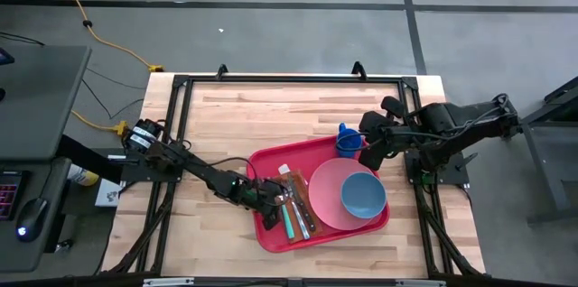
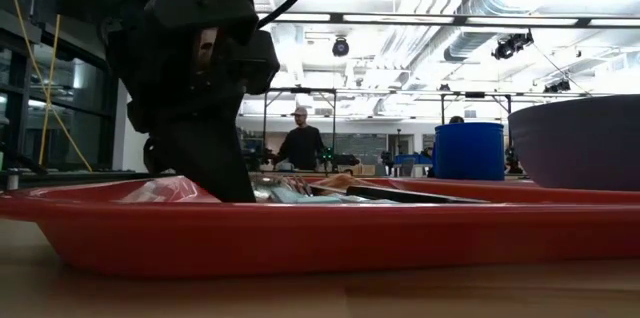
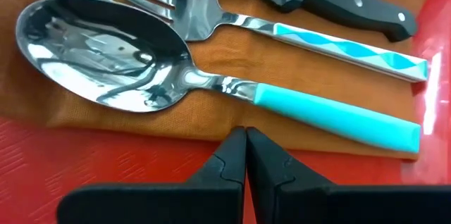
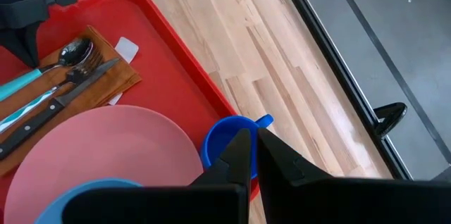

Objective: Set up tray
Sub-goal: Adjust the orange napkin on the red serving tray

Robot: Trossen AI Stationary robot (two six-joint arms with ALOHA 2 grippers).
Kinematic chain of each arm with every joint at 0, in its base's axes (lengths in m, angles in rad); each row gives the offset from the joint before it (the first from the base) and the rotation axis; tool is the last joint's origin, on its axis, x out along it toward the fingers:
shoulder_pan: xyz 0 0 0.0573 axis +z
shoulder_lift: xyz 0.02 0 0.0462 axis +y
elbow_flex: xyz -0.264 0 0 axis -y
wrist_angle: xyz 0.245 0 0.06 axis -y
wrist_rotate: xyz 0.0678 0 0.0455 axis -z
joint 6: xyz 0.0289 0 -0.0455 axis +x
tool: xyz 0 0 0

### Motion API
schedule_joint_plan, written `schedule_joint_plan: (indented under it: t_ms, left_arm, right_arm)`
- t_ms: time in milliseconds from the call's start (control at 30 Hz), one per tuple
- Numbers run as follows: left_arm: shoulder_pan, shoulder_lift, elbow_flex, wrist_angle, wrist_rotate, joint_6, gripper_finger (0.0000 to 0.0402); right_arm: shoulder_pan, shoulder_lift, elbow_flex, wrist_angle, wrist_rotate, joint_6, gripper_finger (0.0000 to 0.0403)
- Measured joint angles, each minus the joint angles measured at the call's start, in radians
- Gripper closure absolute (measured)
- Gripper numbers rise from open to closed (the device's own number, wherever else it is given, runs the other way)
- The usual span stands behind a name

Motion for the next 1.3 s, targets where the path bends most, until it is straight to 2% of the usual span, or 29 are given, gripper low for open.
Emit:
schedule_joint_plan:
  t_ms: [367, 933, 1100, 1300]
  left_arm:
    - [0.0, -0.003, 0.003, -0.056, -0.006, -0.003, 0.0357]
    - [0.001, -0.007, 0.003, -0.137, 0.047, -0.003, 0.0357]
    - [0.001, -0.049, 0.002, -0.225, 0.059, -0.002, 0.0357]
    - [0.0, -0.129, -0.007, -0.431, 0.044, -0.002, 0.0357]
  right_arm:
    - [0.0, 0.0, 0.0, 0.0, 0.0, 0.0, 0.0403]
    - [0.0, 0.0, 0.0, -0.006, -0.007, -0.005, 0.0403]
    - [0.0, 0.0, 0.0, -0.012, -0.011, -0.011, 0.0403]
    - [0.0, 0.0, 0.0, -0.022, -0.011, -0.018, 0.0403]
